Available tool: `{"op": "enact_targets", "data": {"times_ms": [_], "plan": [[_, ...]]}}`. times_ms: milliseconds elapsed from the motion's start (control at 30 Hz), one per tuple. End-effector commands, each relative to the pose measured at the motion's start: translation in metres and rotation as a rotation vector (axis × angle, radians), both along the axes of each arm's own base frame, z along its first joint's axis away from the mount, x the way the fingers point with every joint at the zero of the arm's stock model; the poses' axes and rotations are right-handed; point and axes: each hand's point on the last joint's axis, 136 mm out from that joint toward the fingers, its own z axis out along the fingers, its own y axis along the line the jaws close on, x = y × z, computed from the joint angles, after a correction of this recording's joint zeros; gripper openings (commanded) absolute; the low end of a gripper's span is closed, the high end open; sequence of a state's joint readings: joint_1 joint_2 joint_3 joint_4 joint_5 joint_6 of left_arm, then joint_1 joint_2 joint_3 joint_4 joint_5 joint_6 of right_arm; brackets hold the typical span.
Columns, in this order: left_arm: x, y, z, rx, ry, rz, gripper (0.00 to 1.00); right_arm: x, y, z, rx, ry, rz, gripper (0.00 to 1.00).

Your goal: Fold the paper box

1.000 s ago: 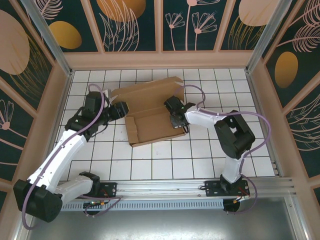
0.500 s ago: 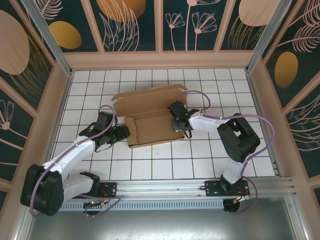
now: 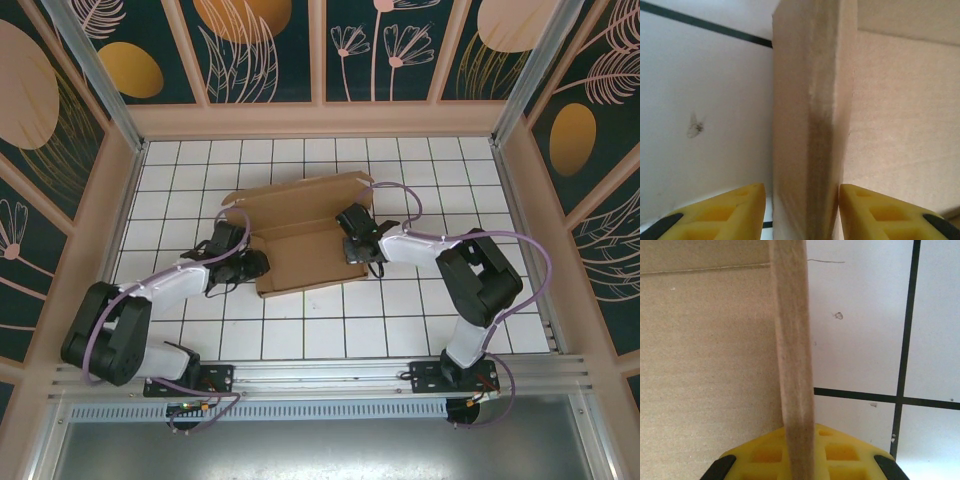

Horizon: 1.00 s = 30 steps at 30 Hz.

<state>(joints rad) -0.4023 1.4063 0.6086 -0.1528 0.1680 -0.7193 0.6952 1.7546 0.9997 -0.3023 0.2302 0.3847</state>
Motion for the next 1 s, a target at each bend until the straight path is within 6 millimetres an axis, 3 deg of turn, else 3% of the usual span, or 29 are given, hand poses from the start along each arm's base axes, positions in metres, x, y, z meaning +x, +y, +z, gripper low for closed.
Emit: {"op": "enact_targets", "data": {"times_ms": [0,133,300,467,767,900,967], "plan": [[0.003,0.005,-0.013,0.086,0.030,0.016,0.37,-0.007,0.004,-0.011,0.023,0.017,-0.032,0.00],[-0.002,0.021,-0.024,0.199,0.062,0.044,0.29,-0.007,0.004,-0.004,0.021,-0.001,-0.040,0.00],[0.001,0.039,-0.020,0.326,0.056,0.052,0.16,-0.010,0.001,-0.001,0.007,-0.012,-0.050,0.00],[0.006,0.042,-0.016,0.395,0.049,0.039,0.05,-0.014,-0.003,0.001,-0.059,-0.025,-0.081,0.00],[0.016,0.053,-0.006,0.548,0.036,0.043,0.00,-0.023,0.009,0.016,-0.209,-0.079,-0.104,0.00],[0.017,0.047,-0.002,0.604,0.029,0.045,0.00,-0.025,0.008,0.013,-0.267,-0.080,-0.125,0.00],[0.015,0.040,-0.007,0.569,0.045,0.044,0.05,-0.026,0.005,0.007,-0.292,-0.072,-0.135,0.00]]}}
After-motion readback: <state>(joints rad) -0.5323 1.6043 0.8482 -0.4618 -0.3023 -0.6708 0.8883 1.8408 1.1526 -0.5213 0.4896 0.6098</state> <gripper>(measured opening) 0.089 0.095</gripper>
